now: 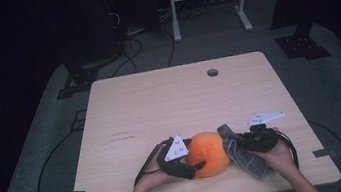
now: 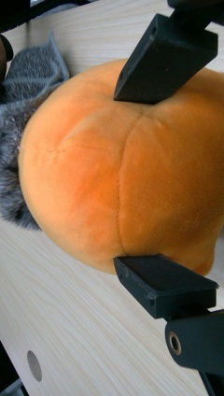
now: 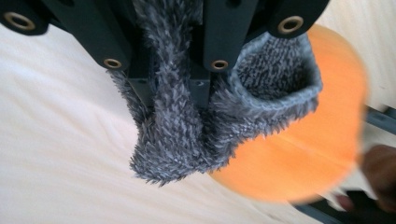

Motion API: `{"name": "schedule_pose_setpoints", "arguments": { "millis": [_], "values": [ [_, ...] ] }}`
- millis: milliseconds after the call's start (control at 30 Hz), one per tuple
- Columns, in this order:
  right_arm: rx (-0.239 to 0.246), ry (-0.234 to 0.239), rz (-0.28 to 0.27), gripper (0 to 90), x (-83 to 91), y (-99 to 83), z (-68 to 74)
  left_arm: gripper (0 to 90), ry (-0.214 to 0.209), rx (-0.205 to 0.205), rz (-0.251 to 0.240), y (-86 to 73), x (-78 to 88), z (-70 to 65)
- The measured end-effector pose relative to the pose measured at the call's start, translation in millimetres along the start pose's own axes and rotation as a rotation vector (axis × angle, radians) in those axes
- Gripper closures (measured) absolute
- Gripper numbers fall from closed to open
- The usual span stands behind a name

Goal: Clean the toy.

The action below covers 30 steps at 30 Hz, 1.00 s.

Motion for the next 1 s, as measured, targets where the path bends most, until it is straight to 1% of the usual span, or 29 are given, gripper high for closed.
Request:
{"name": "schedule_pose_setpoints", "arguments": {
  "millis": [33, 67, 100, 133, 167, 200, 233, 267, 300, 333, 367, 400, 467, 500, 600, 633, 667, 700, 733, 767, 800, 833, 867, 933, 1000],
  "values": [
    [-0.010, -0.009, 0.013, 77.7, -0.2, -3.4, -3.6, 16.9, -0.002, -0.001, 0.003, -0.6, 0.5, 0.3],
    [-0.011, -0.008, 0.009, 77.7, 1.8, -4.5, -4.8, 16.8, -0.003, 0.003, 0.002, -0.6, 0.4, 0.7],
    [-0.010, 0.046, -0.048, 77.6, 12.4, 3.1, 2.9, 16.9, -0.005, 0.008, 0.002, -0.8, 0.1, 1.7],
    [-0.010, 0.046, -0.048, 77.6, 12.4, 3.1, 2.9, 16.9, -0.005, 0.011, 0.001, -0.8, -0.4, 2.0],
    [-0.002, 0.071, -0.072, 77.4, 16.7, 7.3, 8.0, 16.9, -0.004, 0.012, 0.000, -0.6, -1.2, 2.2],
    [0.011, 0.118, -0.106, 77.2, 21.1, 13.0, 16.7, 16.9, -0.005, 0.009, -0.003, -0.2, -2.0, 1.8],
    [0.066, 0.162, -0.126, 77.0, 22.7, 18.2, 33.2, 16.8, -0.002, 0.007, 0.001, -0.7, -2.1, 1.1],
    [0.066, 0.162, -0.126, 77.0, 22.7, 18.2, 33.2, 16.8, -0.002, 0.007, 0.001, -0.7, -2.1, 1.1],
    [0.093, 0.148, -0.112, 77.0, 19.5, 17.2, 37.0, 16.8, 0.001, 0.005, 0.009, -1.9, -1.1, 1.4],
    [0.092, 0.146, -0.106, 77.1, 15.8, 15.8, 37.2, 16.8, 0.003, 0.011, 0.003, -2.2, -0.6, 1.4],
    [0.069, 0.152, -0.103, 77.2, 14.2, 14.8, 34.0, 16.9, 0.003, 0.015, -0.001, -2.2, -0.4, 1.5],
    [0.048, 0.145, -0.095, 77.3, 13.0, 13.0, 28.6, 16.9, 0.003, 0.017, -0.004, -2.1, -0.5, 1.6],
    [0.029, 0.110, -0.063, 77.4, 10.7, 6.6, 17.1, 16.8, 0.003, 0.015, -0.006, -1.7, -0.8, 1.6],
    [-0.003, 0.091, -0.023, 77.5, 8.3, -2.5, 6.4, 16.8, 0.003, 0.012, -0.005, -1.6, -0.8, 1.5],
    [-0.001, 0.084, -0.024, 77.5, 11.5, -3.3, 4.0, 16.8, 0.008, 0.001, 0.003, -0.5, -0.8, 0.6],
    [-0.002, 0.104, -0.049, 77.5, 15.3, 1.1, 7.5, 16.8, 0.010, -0.005, 0.003, -0.1, -1.1, 0.4],
    [0.006, 0.134, -0.084, 77.5, 19.6, 7.4, 13.8, 16.9, 0.013, -0.008, -0.003, 0.9, -2.2, -0.4],
    [0.019, 0.158, -0.115, 77.5, 23.0, 14.0, 21.7, 16.9, 0.018, -0.022, 0.000, 1.8, -3.7, -1.4],
    [0.044, 0.173, -0.137, 77.5, 24.4, 20.3, 31.1, 17.0, 0.023, -0.029, 0.004, 2.6, -4.6, -2.2],
    [0.063, 0.168, -0.137, 77.5, 23.3, 22.0, 35.5, 16.9, 0.028, -0.039, 0.013, 3.5, -5.3, -2.9],
    [0.091, 0.151, -0.122, 77.5, 19.3, 21.2, 38.9, 16.9, 0.030, -0.036, 0.011, 3.9, -5.5, -3.2],
    [0.081, 0.150, -0.112, 77.5, 14.6, 18.1, 36.4, 16.5, 0.024, -0.024, 0.003, 5.2, -3.2, -3.0],
    [0.081, 0.150, -0.112, 77.5, 14.6, 18.1, 36.4, 14.5, 0.024, -0.024, 0.003, 5.2, -3.2, -3.0],
    [0.052, 0.150, -0.105, 77.5, 14.1, 14.4, 29.1, 13.0, 0.008, 0.026, -0.018, 9.4, 1.4, -1.2],
    [0.044, 0.141, -0.102, 77.5, 15.7, 12.3, 25.3, 9.7, 0.002, 0.060, -0.023, 11.6, 4.4, 0.8]
  ]
}}
Point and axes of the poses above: each handheld gripper's, and its own axes: x roughly backward along the jaws, y roughly out of its top, z roughly to its left, the point moved 8 cm from there along -x, roughly forward along the jaws, and after that the axes turned 7 degrees about -y, right-handed, at the moved point
